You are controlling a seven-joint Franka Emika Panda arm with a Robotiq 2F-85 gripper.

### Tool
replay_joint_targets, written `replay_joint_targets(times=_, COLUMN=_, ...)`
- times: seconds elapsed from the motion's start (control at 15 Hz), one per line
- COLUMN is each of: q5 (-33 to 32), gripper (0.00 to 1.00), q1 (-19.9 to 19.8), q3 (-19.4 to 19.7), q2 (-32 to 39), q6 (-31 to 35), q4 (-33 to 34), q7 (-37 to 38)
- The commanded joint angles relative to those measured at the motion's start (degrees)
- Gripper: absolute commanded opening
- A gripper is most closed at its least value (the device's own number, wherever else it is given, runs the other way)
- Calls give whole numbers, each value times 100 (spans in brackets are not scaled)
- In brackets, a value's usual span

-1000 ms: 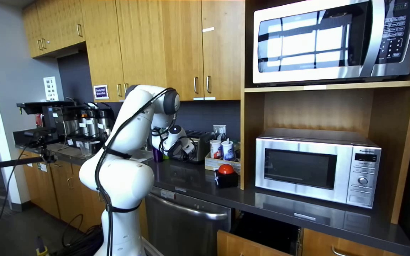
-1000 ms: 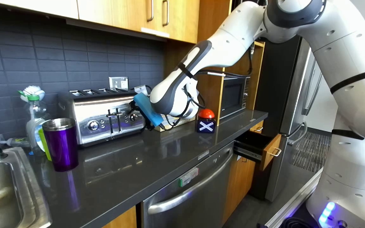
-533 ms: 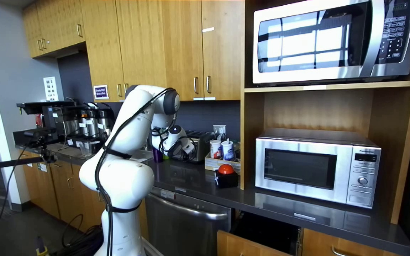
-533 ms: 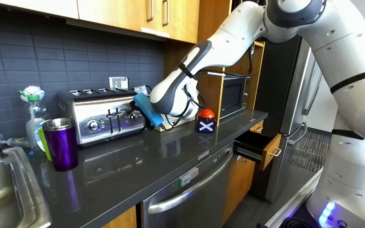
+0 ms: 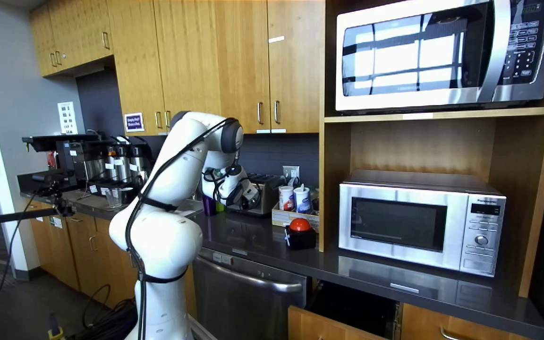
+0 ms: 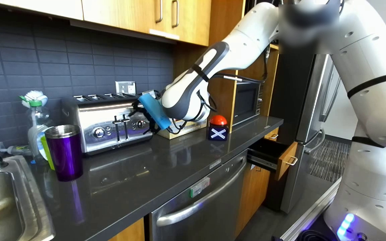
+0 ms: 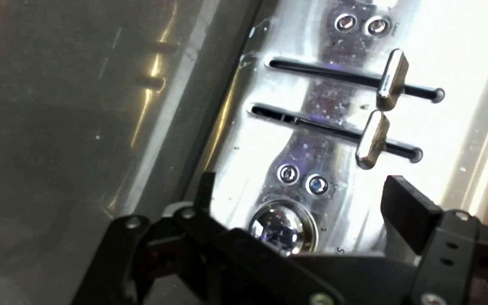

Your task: Turn the circular knob on the silver toaster a little to the right

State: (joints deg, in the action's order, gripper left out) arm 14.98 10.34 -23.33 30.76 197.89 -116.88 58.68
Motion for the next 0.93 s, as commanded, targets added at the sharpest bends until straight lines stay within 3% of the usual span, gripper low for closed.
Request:
replay_joint_targets(times=0.0, q5=-126, gripper=100, q1=-129, q3=-36, q2=-24, q6=-1, q4=-102, q7=218)
replay_joint_targets(times=0.87, q5=-84, gripper=100, q1=-137, q3=117, q2=-64, q6=-1, q4=-234, q7=227)
